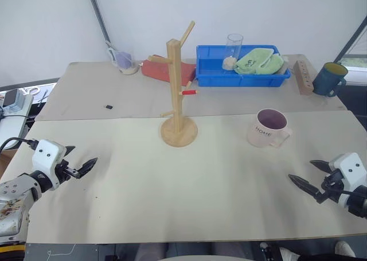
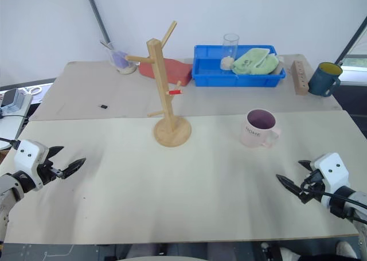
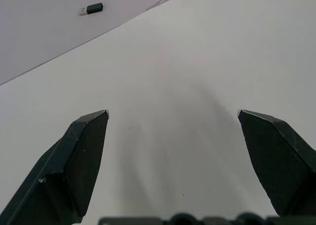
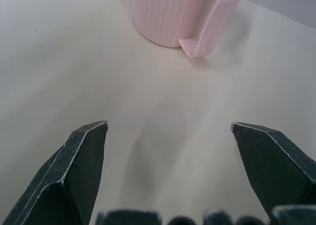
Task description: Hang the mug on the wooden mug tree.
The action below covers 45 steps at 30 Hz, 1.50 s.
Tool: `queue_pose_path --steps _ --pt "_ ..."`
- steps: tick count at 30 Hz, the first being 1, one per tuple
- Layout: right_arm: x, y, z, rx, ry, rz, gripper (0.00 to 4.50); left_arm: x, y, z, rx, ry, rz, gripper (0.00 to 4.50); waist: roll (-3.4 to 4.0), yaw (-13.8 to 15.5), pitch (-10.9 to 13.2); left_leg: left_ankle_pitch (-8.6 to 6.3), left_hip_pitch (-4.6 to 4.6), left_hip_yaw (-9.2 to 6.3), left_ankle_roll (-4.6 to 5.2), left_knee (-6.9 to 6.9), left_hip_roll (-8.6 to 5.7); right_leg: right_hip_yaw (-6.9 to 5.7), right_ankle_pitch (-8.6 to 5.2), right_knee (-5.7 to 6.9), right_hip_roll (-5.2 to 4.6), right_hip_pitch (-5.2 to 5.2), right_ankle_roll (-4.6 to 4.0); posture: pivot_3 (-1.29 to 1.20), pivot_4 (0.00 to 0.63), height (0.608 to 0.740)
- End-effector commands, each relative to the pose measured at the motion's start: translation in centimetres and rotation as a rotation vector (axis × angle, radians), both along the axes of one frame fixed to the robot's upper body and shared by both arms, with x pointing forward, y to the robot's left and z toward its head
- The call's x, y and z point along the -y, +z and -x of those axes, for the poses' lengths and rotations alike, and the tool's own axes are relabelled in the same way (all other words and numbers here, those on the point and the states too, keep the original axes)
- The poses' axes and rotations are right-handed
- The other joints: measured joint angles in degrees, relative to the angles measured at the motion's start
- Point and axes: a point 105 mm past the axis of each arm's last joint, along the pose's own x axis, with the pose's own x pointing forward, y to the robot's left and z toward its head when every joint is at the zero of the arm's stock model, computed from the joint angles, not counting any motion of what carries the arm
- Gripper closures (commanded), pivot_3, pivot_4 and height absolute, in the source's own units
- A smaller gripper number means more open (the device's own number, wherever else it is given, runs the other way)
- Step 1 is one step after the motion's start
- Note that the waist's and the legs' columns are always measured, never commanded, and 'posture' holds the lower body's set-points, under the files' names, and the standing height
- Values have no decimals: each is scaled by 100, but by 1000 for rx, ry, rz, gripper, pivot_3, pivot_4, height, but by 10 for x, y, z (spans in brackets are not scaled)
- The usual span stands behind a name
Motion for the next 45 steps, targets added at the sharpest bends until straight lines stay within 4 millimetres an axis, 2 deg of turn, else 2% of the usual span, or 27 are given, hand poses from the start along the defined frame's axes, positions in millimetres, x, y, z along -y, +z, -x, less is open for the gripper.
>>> queue_pose_path --steps 1,8,12,14,17,18,20,27,32,37,45 --pt "-5 14 -5 45 7 17 68 6 14 1 34 -61 24 0 0 0 0 0 0 0 0 0 0 0 0 0 0 0 0 0 150 721" --pt "-9 18 -5 82 -27 -6 68 26 25 10 26 -263 118 0 0 -1 0 0 0 0 0 0 2 0 0 0 1 -2 0 0 150 721" --pt "-10 17 -6 103 -64 5 68 53 29 8 28 -391 114 0 0 11 0 0 -2 1 0 0 2 0 0 0 0 -1 0 0 150 721" --pt "-13 20 -8 144 -87 -6 68 87 37 7 32 -539 122 0 -1 31 0 0 -5 3 0 0 1 1 0 0 -2 0 0 0 150 721" --pt "-24 21 -7 215 -176 -67 68 160 58 18 56 -861 217 0 -2 81 -1 0 -16 7 0 0 1 1 0 0 0 2 0 0 150 721" --pt "-26 21 -8 235 -215 -93 68 175 61 23 49 -935 235 0 -2 78 -3 0 -24 8 0 0 1 0 0 0 2 3 0 0 150 721" --pt "-35 21 -10 262 -251 -144 68 191 70 31 54 -1037 271 0 5 47 -7 0 -29 12 0 0 1 4 0 1 5 0 1 0 150 721" --pt "-35 4 -29 321 -464 -185 68 219 93 33 92 -1217 314 0 10 -107 -10 2 3 -22 4 9 -1 14 5 21 36 15 8 0 150 721" --pt "-33 -12 -46 326 -557 -211 68 227 97 29 99 -1257 312 0 11 -128 -11 4 -1 -27 7 11 -2 24 5 20 47 21 9 0 150 721" --pt "-29 -14 -63 363 -620 -235 68 228 97 26 95 -1263 308 0 13 -150 -12 11 0 -40 18 11 0 45 7 24 73 24 12 0 150 721" --pt "-29 -4 -83 400 -629 -275 68 226 99 22 106 -1244 292 0 18 -149 -14 37 -5 -55 59 10 7 67 7 34 102 27 12 0 150 721"
